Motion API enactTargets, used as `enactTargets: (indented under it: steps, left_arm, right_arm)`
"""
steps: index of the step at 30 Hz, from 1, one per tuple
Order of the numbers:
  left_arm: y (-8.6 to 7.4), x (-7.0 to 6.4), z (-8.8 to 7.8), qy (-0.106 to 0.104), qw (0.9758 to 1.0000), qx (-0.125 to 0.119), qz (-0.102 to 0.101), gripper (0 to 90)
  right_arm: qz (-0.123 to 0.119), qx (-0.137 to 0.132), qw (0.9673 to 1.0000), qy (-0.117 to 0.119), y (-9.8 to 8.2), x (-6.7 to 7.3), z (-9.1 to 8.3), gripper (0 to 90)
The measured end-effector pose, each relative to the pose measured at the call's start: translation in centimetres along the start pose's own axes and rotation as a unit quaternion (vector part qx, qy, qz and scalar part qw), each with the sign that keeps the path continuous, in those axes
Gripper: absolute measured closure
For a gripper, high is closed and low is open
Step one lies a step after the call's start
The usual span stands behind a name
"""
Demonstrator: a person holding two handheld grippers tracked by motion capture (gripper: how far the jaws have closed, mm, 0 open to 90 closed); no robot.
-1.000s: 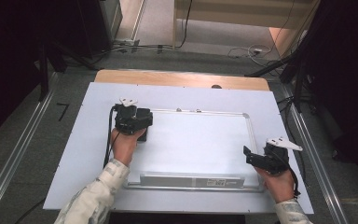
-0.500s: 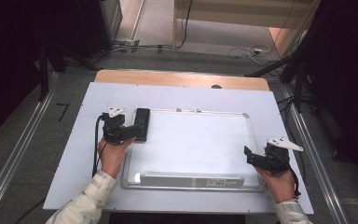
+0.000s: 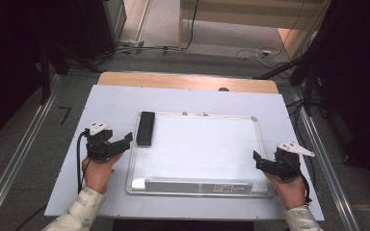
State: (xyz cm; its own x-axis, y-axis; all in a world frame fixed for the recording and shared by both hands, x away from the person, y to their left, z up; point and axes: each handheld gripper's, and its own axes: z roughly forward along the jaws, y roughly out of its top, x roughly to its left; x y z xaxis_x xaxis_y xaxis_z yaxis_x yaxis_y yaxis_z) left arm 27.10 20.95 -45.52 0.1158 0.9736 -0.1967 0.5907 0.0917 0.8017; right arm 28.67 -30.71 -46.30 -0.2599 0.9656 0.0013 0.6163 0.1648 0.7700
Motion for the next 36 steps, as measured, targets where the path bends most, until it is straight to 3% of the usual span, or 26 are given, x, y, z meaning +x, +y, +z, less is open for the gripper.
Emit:
enactTargets:
  steps: [8,27,36]
  left_arm:
    - [-1.2,2.0,-1.3,0.014,0.9998,-0.002,-0.016,25.1]
    - [-2.4,3.9,-3.1,0.029,0.9992,-0.008,-0.028,25.1]
    - [-3.2,5.5,-3.2,0.051,0.9981,0.002,-0.034,25.2]
  right_arm:
    - [0.005,-0.003,1.0,-0.001,0.0,-0.4,-0.2,9.8]
    - [0.02,-0.008,0.9997,-0.009,-0.3,-1.4,-0.7,9.8]
    - [0.022,-0.007,0.9996,-0.013,-0.4,-1.8,-0.8,9.8]
